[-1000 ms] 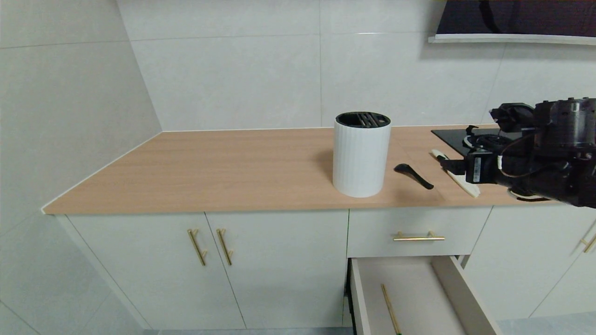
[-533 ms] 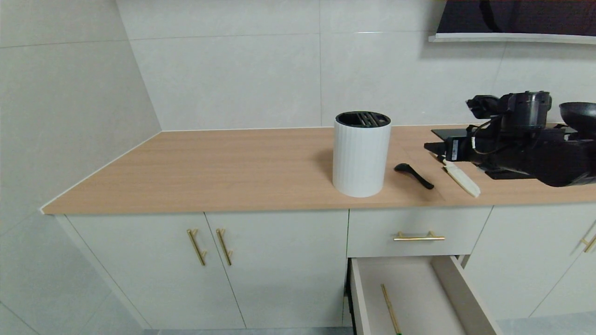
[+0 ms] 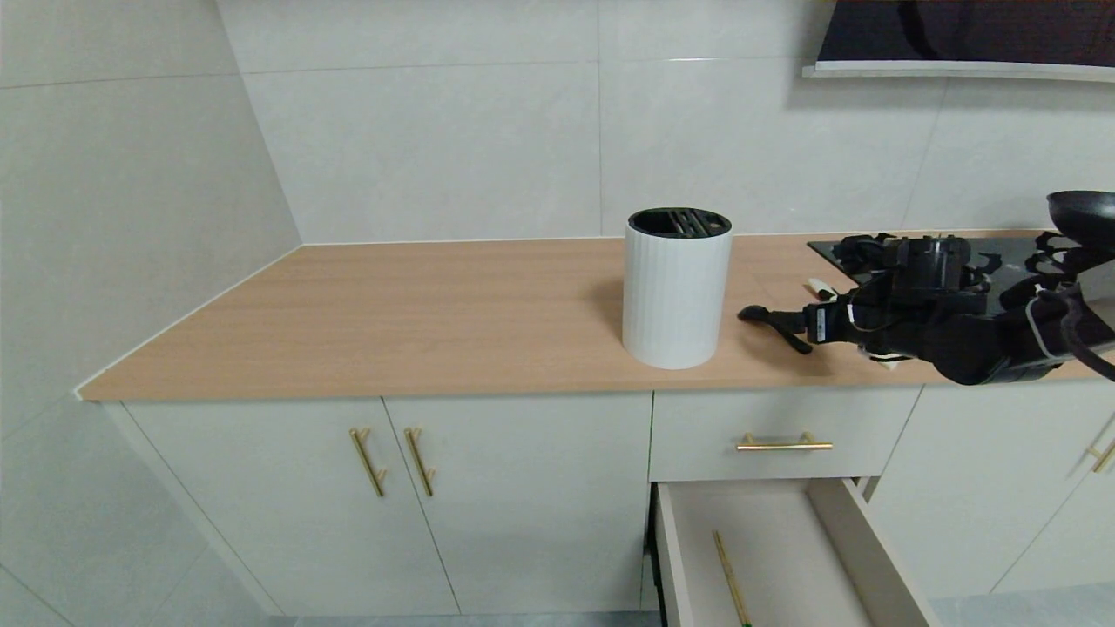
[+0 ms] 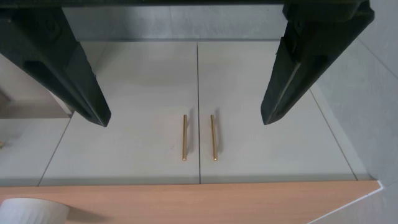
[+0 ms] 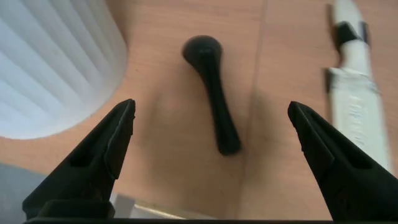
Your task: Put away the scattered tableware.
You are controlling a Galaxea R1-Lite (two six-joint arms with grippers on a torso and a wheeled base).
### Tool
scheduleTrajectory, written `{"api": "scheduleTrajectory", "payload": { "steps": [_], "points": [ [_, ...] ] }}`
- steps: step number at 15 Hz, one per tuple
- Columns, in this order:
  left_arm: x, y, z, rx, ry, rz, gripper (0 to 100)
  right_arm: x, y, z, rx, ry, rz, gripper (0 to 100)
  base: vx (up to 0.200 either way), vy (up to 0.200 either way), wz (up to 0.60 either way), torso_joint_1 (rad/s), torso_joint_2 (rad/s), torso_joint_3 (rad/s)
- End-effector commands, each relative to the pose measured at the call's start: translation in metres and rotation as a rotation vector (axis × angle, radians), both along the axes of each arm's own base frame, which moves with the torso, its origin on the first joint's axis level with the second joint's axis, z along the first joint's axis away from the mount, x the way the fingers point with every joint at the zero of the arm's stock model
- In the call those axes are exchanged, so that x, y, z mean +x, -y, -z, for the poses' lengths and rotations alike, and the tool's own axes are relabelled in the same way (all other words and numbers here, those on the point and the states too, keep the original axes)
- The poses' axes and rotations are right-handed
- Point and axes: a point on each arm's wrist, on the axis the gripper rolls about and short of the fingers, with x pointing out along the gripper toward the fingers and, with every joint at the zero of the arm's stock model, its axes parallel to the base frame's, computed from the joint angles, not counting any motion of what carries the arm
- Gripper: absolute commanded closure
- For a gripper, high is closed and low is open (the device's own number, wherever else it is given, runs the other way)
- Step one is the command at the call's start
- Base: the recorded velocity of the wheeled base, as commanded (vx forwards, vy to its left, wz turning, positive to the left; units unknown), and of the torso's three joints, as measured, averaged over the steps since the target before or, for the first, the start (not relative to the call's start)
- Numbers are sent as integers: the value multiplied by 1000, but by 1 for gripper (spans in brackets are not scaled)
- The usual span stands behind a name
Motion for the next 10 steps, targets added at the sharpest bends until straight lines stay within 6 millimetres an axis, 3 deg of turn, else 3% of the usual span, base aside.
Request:
{"api": "scheduleTrajectory", "payload": {
  "steps": [1, 6, 10],
  "points": [
    [0, 0, 0, 0, 0, 0, 0, 7, 2, 19, 1, -20, -1, 0, 0, 0, 0, 0, 0, 0],
    [0, 0, 0, 0, 0, 0, 0, 19, 2, 41, -7, -51, 3, 0, 0, 0, 0, 0, 0, 0],
    [0, 0, 0, 0, 0, 0, 0, 23, 3, 45, -8, -54, 9, 0, 0, 0, 0, 0, 0, 0]
  ]
}}
